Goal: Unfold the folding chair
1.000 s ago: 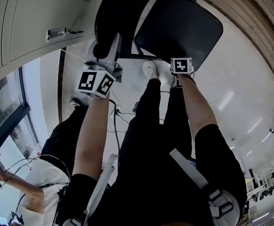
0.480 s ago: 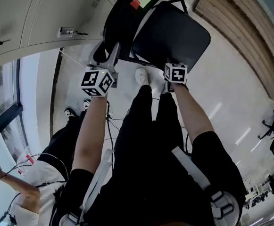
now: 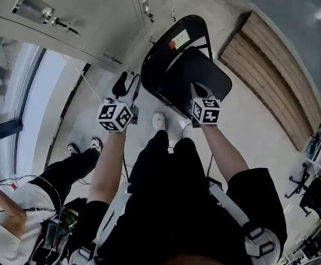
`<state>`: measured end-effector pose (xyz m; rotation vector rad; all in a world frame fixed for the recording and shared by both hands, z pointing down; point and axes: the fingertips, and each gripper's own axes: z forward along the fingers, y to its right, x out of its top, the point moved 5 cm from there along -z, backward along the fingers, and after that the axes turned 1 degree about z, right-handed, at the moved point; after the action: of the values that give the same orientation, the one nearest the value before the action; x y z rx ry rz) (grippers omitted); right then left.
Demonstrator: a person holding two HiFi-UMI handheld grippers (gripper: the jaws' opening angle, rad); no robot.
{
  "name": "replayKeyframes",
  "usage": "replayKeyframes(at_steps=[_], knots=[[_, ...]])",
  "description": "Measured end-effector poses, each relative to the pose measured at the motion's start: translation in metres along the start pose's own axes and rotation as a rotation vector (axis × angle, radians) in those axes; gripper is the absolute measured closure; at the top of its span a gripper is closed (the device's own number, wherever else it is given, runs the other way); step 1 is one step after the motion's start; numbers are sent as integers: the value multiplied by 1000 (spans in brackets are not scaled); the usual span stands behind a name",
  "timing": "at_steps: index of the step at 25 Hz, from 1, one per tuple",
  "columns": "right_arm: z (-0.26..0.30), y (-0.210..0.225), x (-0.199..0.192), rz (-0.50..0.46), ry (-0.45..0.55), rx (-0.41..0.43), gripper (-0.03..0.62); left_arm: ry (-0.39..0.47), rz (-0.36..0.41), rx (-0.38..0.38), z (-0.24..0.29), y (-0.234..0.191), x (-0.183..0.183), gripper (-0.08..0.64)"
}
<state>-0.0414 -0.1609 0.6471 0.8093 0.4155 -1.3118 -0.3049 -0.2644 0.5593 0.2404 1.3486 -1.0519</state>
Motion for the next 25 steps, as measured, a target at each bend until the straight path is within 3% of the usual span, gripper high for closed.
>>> replayKeyframes(at_steps=[3, 7, 12, 17, 25], knots=[[-26, -10, 35, 7, 99, 31, 591, 36, 12, -7, -22, 14, 18, 337], [-58, -17, 73, -100, 171, 116, 589, 110, 21, 19, -51, 43, 39, 341], [-109, -1, 127, -131, 312, 209, 589, 260, 13, 123, -72, 85, 63, 440], [-171, 37, 146, -129, 374, 276, 589, 381, -21, 174, -87, 152, 63, 510], [-245, 100, 172, -116, 481, 324, 589, 439, 70, 200, -102, 240, 59, 546]])
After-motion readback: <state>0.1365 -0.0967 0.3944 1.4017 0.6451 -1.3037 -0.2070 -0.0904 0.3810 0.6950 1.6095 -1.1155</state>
